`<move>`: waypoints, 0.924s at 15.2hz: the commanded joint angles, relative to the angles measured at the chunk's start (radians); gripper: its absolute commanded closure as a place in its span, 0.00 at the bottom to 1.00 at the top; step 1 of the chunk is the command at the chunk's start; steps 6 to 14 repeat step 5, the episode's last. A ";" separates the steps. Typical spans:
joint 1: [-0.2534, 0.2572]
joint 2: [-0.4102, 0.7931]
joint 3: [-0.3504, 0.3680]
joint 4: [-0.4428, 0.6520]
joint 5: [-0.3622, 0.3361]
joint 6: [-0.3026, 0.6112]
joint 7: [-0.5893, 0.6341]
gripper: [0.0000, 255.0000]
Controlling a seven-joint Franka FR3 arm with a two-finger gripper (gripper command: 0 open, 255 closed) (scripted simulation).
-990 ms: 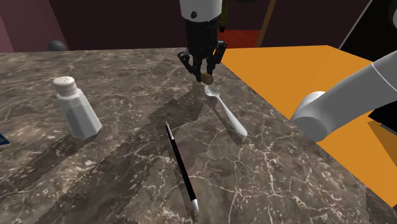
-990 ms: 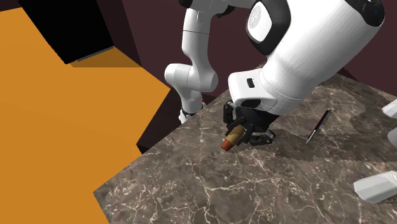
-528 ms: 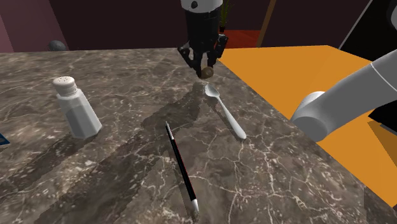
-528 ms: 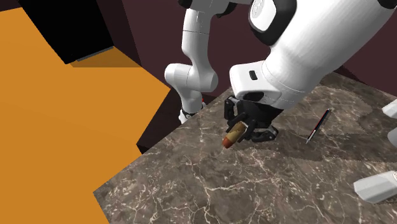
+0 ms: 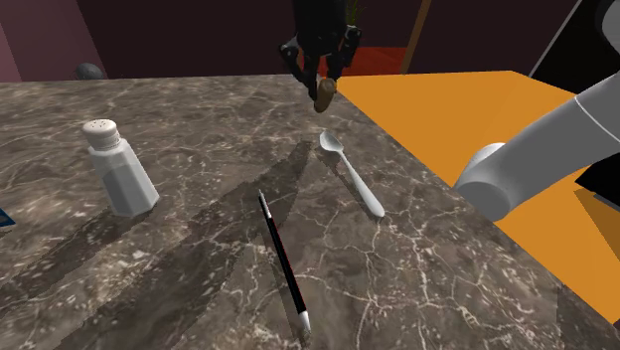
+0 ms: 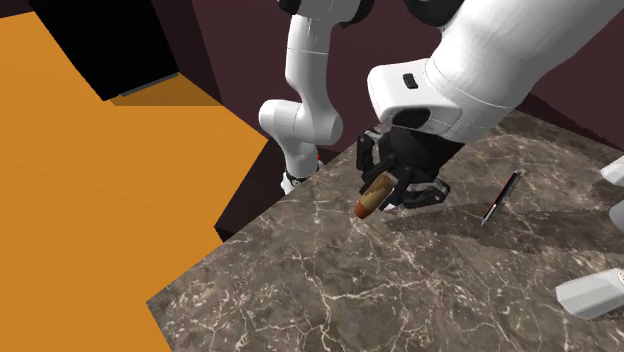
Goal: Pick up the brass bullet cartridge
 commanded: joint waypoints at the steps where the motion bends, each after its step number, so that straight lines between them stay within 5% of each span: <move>1: -0.004 0.012 0.001 0.038 -0.006 -0.027 -0.001 1.00; 14: -0.008 0.025 0.004 0.078 -0.013 -0.057 0.000 1.00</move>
